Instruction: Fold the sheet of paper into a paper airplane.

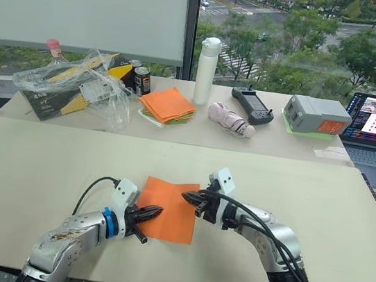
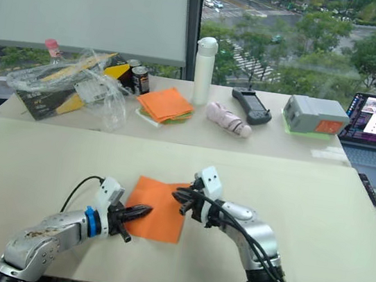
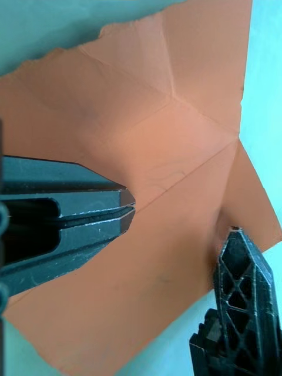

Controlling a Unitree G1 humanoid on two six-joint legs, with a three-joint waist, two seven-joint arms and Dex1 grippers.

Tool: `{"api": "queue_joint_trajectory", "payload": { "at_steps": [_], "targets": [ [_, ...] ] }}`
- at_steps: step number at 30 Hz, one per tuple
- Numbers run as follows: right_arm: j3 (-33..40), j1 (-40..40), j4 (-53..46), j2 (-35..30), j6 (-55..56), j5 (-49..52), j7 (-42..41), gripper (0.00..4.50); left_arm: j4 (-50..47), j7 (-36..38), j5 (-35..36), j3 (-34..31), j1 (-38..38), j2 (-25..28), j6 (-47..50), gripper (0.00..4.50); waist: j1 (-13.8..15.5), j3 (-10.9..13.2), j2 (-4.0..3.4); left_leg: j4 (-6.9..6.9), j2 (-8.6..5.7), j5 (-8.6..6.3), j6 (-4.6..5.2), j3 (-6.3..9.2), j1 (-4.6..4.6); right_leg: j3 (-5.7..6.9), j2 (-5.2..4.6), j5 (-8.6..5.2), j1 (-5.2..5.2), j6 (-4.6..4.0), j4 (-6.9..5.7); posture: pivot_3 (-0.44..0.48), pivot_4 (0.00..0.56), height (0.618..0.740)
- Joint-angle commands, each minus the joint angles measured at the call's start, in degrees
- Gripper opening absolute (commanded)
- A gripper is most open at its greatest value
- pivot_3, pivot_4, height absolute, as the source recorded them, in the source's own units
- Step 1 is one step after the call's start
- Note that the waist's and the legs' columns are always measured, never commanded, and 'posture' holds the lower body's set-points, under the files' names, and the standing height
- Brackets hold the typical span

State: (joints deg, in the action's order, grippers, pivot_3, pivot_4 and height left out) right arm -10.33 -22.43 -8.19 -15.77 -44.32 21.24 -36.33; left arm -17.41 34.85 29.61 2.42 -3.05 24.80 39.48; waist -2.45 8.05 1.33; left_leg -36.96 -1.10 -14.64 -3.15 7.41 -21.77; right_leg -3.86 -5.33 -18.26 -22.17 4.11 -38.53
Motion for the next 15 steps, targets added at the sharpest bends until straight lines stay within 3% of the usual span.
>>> {"api": "queue_joint_trajectory", "payload": {
  "at_steps": [1, 5, 15],
  "targets": [
    [-2.0, 0.32, -1.83, -2.08, 0.53, -1.51, -0.69, 0.03, -0.43, 0.1, -0.01, 0.16, -0.79, 0.08, 0.42, 0.03, 0.03, 0.0, 0.0, 0.0, -0.01, 0.0, 0.0, 0.0, -0.01, 0.0, 0.0, 0.0, 0.0, 0.0, 0.0, 0.0, 0.15, 0.74],
    [-5.65, 1.94, -1.67, -4.69, 1.89, -4.03, -1.63, 0.03, -0.4, -0.13, 0.3, -0.02, -1.61, -0.48, 0.74, 0.03, -0.03, 0.0, 0.0, 0.0, -0.01, 0.0, 0.0, -0.01, -0.02, 0.0, 0.0, 0.0, -0.02, 0.0, 0.01, 0.0, 0.15, 0.74],
    [-6.26, 2.26, -1.73, -4.91, 1.87, -4.83, -1.89, 0.03, -1.75, -0.4, -0.36, 2.64, -1.52, -2.29, 1.54, 0.03, -0.08, 0.0, 0.01, 0.0, 0.01, 0.0, 0.0, -0.01, 0.0, 0.0, 0.02, 0.0, 0.0, 0.0, 0.0, 0.0, 0.15, 0.74]
  ]
}}
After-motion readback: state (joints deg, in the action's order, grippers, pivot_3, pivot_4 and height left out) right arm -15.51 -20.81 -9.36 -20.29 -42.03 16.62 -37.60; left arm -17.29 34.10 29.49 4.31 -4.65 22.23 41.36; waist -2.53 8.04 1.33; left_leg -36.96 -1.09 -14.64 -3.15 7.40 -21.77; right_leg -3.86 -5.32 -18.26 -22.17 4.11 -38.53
